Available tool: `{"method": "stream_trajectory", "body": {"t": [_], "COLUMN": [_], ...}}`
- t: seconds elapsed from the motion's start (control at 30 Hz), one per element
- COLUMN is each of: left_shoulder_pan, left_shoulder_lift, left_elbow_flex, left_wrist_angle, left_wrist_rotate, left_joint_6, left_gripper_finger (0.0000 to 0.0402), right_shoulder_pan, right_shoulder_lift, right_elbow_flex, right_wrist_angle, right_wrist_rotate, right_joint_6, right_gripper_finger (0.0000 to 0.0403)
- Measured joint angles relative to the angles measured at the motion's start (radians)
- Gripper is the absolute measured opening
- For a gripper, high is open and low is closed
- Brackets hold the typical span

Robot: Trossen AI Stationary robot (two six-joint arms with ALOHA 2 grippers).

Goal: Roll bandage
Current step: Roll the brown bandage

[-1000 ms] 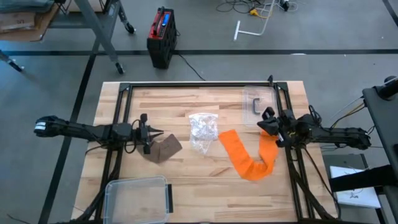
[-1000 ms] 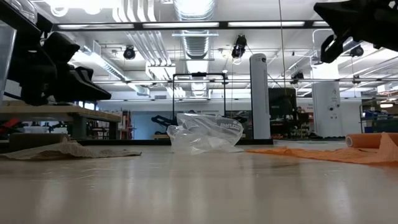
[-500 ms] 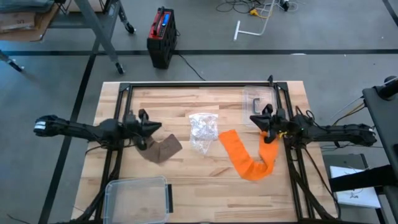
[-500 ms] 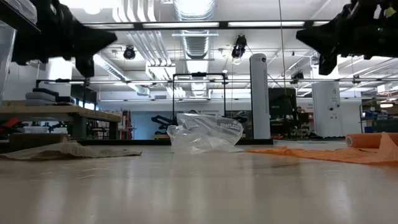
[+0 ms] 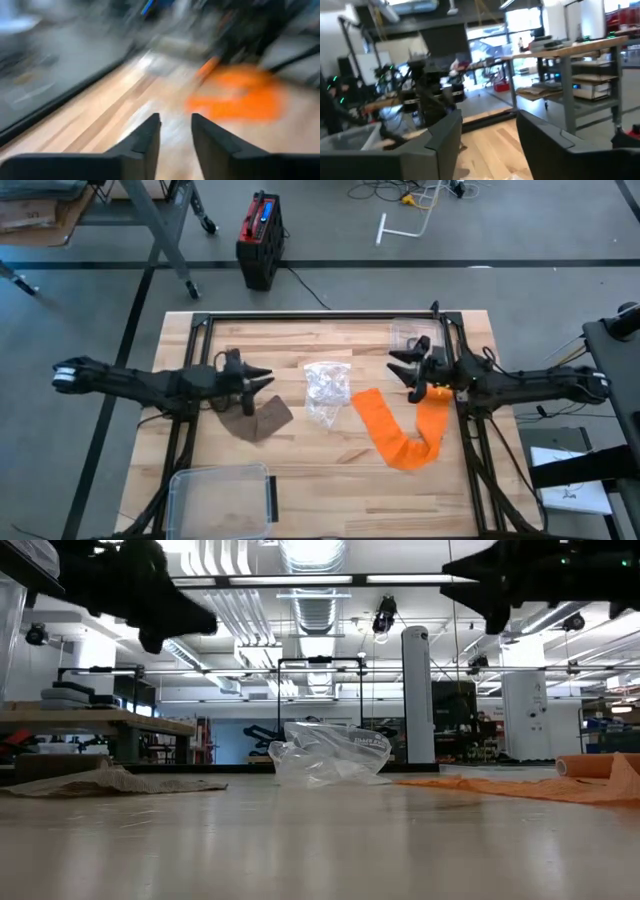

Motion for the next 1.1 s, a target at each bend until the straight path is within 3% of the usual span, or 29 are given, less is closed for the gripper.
{"method": "stream_trajectory", "body": {"t": [0.13,0.27,0.4,0.6,0.8,0.97,1.1], "left_shoulder_pan": [0.0,-0.003,-0.003,-0.003,-0.003,0.006,0.01], "left_shoulder_lift": [0.086,0.135,0.167,0.204,0.253,0.288,0.318], "left_elbow_flex": [0.154,0.256,0.317,0.3,0.277,0.27,0.3], "left_wrist_angle": [-0.338,-0.509,-0.666,-0.712,-0.718,-0.74,-0.884], "left_wrist_rotate": [-0.088,-0.076,-0.066,-0.03,-0.021,0.068,0.137], "left_joint_6": [-0.087,-0.144,-0.202,-0.22,-0.222,-0.256,-0.332], "left_gripper_finger": [0.016,0.0204,0.0233,0.0238,0.0235,0.0243,0.024], "right_shoulder_pan": [0.003,0.031,0.081,0.214,0.295,0.317,0.326], "right_shoulder_lift": [0.039,0.053,0.074,0.154,0.275,0.377,0.44], "right_elbow_flex": [0.094,0.198,0.269,0.31,0.311,0.311,0.31], "right_wrist_angle": [-0.142,-0.348,-0.44,-0.395,-0.395,-0.398,-0.399], "right_wrist_rotate": [-0.063,-0.069,-0.066,0.046,0.153,0.168,0.17], "right_joint_6": [-0.005,-0.029,-0.03,-0.068,0.015,0.082,0.092], "right_gripper_finger": [0.0205,0.0214,0.0219,0.0209,0.021,0.022,0.0224]}}
